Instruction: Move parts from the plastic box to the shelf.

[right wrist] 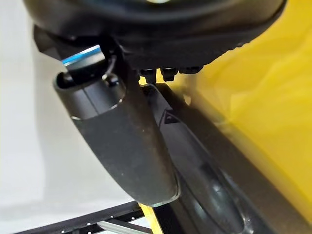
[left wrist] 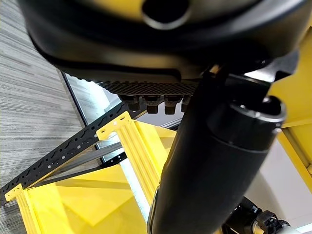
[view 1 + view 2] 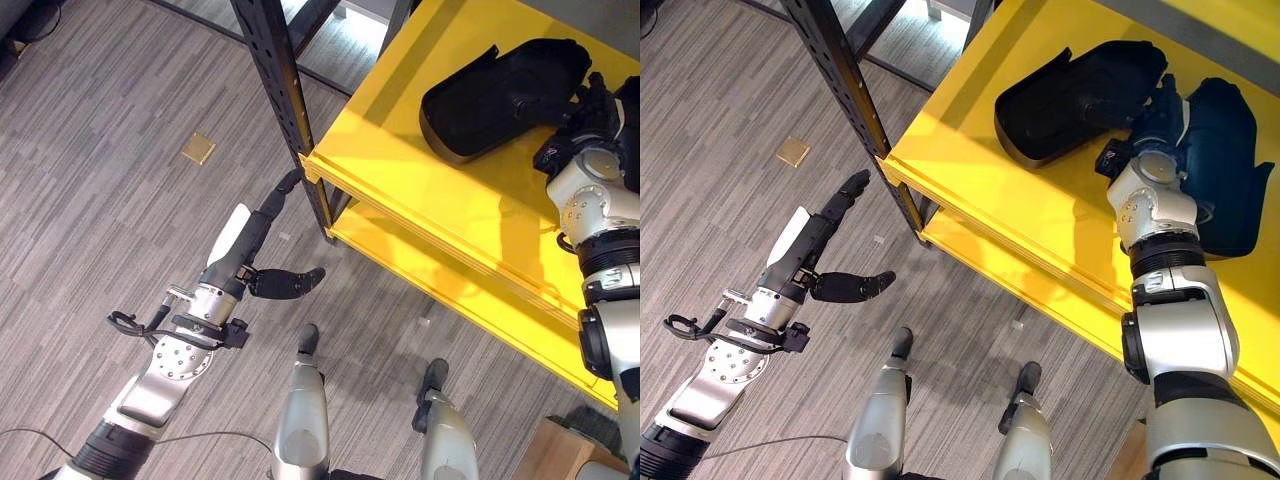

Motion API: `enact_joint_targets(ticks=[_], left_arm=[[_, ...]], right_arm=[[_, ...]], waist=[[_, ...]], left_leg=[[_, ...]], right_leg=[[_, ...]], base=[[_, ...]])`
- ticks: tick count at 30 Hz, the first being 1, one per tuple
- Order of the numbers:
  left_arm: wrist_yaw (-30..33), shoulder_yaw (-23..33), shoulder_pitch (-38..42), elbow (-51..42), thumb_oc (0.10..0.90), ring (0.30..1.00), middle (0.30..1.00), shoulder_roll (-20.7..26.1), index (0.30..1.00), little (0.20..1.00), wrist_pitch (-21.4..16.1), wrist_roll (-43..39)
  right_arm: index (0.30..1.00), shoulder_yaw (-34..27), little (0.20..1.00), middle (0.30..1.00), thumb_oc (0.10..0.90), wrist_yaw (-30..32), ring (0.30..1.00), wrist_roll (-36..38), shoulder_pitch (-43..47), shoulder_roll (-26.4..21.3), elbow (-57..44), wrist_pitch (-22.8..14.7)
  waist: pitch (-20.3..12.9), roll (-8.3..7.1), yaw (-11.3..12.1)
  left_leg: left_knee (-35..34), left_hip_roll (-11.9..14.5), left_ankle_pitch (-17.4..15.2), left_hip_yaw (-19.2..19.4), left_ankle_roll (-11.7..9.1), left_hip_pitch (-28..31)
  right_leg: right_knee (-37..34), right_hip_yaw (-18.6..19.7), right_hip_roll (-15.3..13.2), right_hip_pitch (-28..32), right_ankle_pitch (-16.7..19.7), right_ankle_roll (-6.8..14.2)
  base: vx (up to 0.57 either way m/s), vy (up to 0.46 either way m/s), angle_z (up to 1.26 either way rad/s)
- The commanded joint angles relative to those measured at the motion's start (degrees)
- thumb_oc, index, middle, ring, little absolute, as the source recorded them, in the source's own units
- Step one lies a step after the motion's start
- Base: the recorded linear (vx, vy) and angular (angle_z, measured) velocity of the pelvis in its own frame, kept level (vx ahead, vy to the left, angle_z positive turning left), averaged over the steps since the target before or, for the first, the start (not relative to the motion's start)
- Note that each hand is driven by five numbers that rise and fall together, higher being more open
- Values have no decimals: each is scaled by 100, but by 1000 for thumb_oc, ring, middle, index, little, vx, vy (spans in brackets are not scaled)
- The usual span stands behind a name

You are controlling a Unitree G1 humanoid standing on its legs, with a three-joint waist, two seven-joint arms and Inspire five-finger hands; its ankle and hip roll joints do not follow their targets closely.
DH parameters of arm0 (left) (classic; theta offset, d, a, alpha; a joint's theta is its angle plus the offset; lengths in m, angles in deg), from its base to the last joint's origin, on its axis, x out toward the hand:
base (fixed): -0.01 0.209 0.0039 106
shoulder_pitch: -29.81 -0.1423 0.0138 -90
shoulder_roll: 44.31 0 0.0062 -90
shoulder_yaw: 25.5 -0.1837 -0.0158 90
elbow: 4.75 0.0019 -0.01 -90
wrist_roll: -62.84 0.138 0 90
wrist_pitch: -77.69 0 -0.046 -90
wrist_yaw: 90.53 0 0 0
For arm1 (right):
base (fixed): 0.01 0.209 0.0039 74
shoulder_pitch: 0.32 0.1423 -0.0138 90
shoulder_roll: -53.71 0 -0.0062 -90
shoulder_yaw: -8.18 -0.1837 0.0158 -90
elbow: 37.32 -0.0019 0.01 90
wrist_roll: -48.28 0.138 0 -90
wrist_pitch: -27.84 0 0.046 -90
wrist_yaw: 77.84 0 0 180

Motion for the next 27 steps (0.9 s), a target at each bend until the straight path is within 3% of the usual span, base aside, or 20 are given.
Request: enact_joint_targets(ticks=[1,27], left_arm=[[255,199,184,-584,900,1000,1000,114,1000,1000,-686,-187],[267,257,210,-547,900,1000,1000,334,1000,1000,-783,-234]], right_arm=[[1000,382,1000,1000,900,-383,1000,-190,934,-222,-216,-407],[1000,709,1000,1000,900,-1034,1000,-368,1163,-472,-205,-493]], waist=[[-54,8,8],[-54,-162,151]], left_leg=[[-101,-136,330,253,373,-412],[-63,-152,336,151,396,-545]], right_leg=[[846,156,173,352,-1210,-462],[840,-7,252,382,-1227,-500]], base=[[0,0,0],[2,-5,2]])
